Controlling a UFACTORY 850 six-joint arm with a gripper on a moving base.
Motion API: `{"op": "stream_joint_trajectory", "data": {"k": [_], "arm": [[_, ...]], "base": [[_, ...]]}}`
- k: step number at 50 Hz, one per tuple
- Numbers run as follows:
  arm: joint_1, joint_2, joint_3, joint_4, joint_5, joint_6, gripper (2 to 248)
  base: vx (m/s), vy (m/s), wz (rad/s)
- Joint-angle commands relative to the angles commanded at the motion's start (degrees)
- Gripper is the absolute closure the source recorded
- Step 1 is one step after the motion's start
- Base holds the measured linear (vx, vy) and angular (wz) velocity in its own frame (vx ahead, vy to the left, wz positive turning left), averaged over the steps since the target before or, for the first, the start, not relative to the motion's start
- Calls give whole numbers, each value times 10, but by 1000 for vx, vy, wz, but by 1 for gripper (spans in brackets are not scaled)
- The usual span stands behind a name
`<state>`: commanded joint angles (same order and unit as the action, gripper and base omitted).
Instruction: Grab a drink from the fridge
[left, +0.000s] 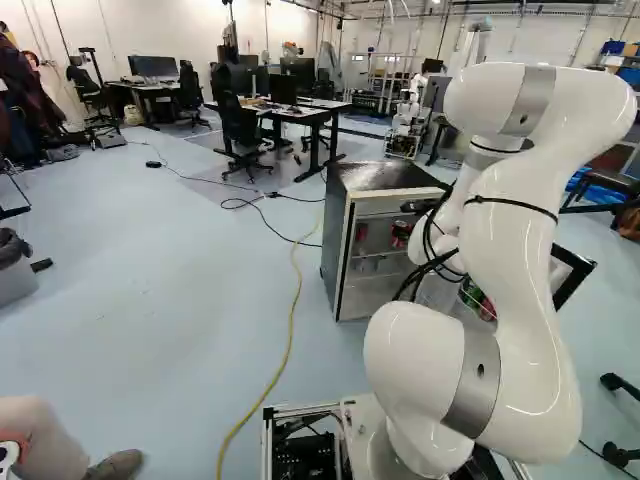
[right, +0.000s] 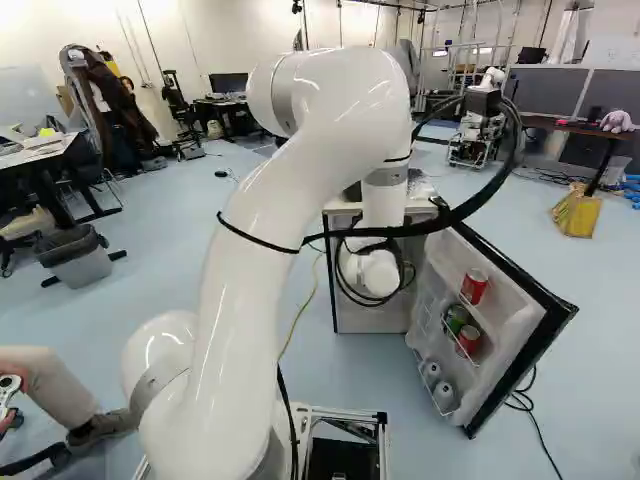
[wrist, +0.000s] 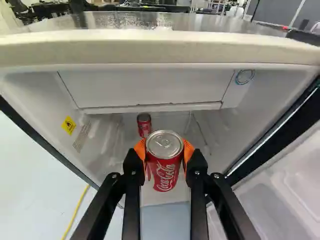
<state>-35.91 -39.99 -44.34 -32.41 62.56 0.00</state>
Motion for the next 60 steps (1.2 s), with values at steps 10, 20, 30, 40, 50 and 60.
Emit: {"op": "stream_joint_trajectory", "data": {"k": [10,20,30,40,50,60], "arm": [[0,30,26,12,0,0,157],[3,61,54,24,0,0,157],[5,93,81,36,0,0,157],[8,125,107,48,0,0,157],[11,157,132,60,0,0,157],[14,189,156,70,0,0,157]], "base": [[0,0,0],[0,0,0],[0,0,0],[0,0,0],[0,0,0],[0,0,0]]}}
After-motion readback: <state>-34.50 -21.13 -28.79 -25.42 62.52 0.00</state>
